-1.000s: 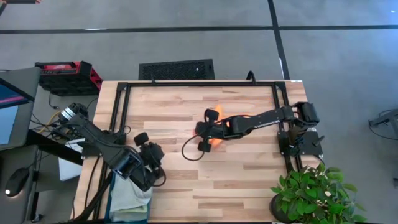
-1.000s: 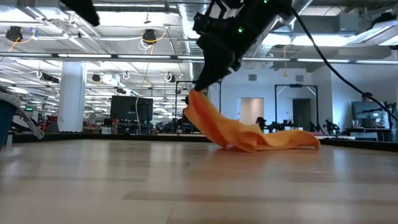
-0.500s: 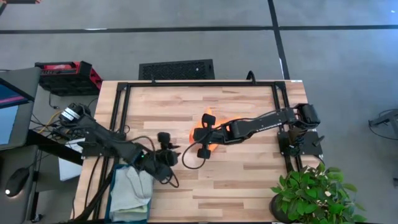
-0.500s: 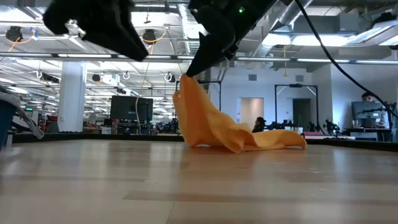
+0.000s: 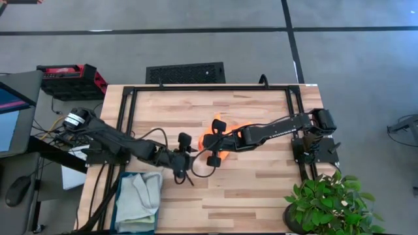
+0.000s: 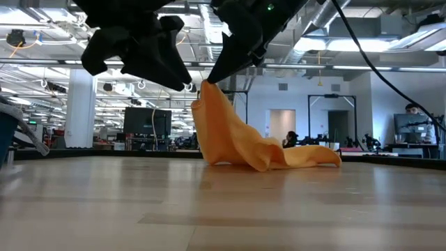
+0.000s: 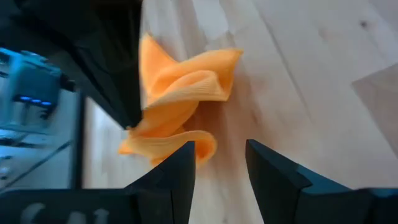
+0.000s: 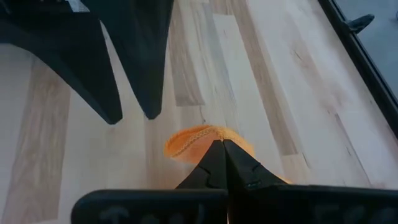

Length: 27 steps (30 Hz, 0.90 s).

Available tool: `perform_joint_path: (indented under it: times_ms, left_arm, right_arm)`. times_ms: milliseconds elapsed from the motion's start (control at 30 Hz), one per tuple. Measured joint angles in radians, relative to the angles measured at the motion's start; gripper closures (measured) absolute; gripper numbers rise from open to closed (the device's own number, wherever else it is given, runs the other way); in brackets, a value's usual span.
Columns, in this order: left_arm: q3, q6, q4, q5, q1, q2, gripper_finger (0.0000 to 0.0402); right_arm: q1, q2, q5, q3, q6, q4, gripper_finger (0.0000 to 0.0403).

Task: Fold microfiber towels
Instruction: Fold the orange microfiber towel

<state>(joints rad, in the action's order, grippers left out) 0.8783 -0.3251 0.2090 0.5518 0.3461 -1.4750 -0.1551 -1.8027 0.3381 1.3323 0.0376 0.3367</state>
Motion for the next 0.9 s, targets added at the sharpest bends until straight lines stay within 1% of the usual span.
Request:
perform_joint_path:
  times_ms: [100,233,333,467,533,667,900]
  left_arm:
    - [0.0,-0.007,0.0,-0.053,-0.03,0.0,0.0268]
    - [0.0,-0.04,0.0,-0.059,-0.053,0.0,0.0268]
    - [0.0,-0.039,-0.001,-0.091,-0.065,-0.002,0.0268]
    - [0.0,-0.08,-0.038,-0.098,-0.071,-0.07,0.0268]
    - [0.01,-0.129,-0.063,-0.082,-0.071,-0.121,0.0268]
    - [0.04,-0.15,-0.065,0.034,-0.061,-0.174,0.0268]
    - [0.044,-0.156,-0.054,0.081,-0.061,-0.175,0.0268]
  right_arm:
    - [0.0,0.0,0.0,0.0,0.008,0.0,0.0399]
    - [0.0,0.0,0.0,0.0,0.008,0.0,0.0399]
    - [0.0,0.0,0.0,0.0,0.008,0.0,0.0399]
    - [0.0,0.0,0.0,0.0,0.008,-0.004,0.0399]
    - [0.0,0.0,0.0,0.0,0.013,-0.004,0.0399]
    - [0.0,0.0,0.0,0.0,0.015,0.001,0.0399]
    - [0.0,0.0,0.0,0.0,0.015,0.005,0.0399]
